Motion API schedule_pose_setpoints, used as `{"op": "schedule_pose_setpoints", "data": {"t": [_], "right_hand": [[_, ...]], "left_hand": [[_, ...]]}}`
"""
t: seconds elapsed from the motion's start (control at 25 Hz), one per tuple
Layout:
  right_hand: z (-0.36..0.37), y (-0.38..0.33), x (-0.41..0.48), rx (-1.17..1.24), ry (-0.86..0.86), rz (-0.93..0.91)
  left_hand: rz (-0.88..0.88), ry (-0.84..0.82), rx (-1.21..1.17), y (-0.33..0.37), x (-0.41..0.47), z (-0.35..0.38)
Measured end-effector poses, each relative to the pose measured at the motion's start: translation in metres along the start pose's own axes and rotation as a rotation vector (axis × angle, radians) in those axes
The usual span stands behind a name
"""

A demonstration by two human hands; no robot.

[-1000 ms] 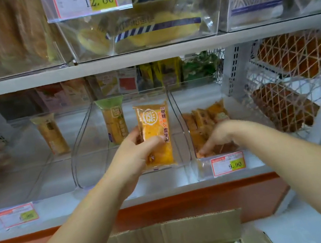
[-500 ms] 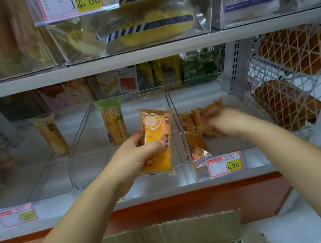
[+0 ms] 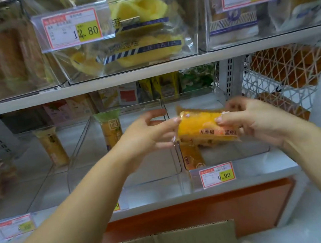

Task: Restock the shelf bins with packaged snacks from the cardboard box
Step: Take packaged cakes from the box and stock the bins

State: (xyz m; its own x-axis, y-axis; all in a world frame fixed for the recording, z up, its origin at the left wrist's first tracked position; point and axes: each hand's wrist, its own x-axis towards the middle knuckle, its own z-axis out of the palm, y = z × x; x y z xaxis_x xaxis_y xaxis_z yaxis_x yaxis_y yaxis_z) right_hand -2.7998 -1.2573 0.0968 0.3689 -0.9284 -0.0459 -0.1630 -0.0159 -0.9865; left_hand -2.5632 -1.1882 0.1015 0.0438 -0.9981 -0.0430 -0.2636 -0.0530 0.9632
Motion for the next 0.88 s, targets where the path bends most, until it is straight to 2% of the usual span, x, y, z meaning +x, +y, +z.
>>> {"op": "schedule_pose_setpoints", "data": {"t": [0.08,0.16,0.2,0.28,0.44,0.52,0.88], "right_hand": [[-0.007,0.009,0.010,-0.186,0.182,0.015],[0.000,0.021,0.019,-0.399,0.269,0.038],[0.007,0.028,0.023,-0.497,0.284,0.053],[0.021,0.043,0.029,-0.739,0.240,0.100],[0.030,0.060,0.038,-1.088,-0.054,0.306],[0.028,0.056,0.041,-1.089,-0.157,0.355],[0.021,0.057,0.050,-0.867,-0.083,0.375]], "left_hand": [[0.049,0.131,0.252,-0.016,0.003,0.011],[0.093,0.094,0.576,-0.037,0.005,0.021],[0.116,0.062,0.644,-0.048,0.007,0.023],[0.152,0.031,0.640,-0.062,0.010,0.025],[0.184,0.032,0.513,-0.077,0.014,0.025],[0.197,0.027,0.500,-0.079,0.016,0.025],[0.199,0.035,0.495,-0.080,0.016,0.027]]}}
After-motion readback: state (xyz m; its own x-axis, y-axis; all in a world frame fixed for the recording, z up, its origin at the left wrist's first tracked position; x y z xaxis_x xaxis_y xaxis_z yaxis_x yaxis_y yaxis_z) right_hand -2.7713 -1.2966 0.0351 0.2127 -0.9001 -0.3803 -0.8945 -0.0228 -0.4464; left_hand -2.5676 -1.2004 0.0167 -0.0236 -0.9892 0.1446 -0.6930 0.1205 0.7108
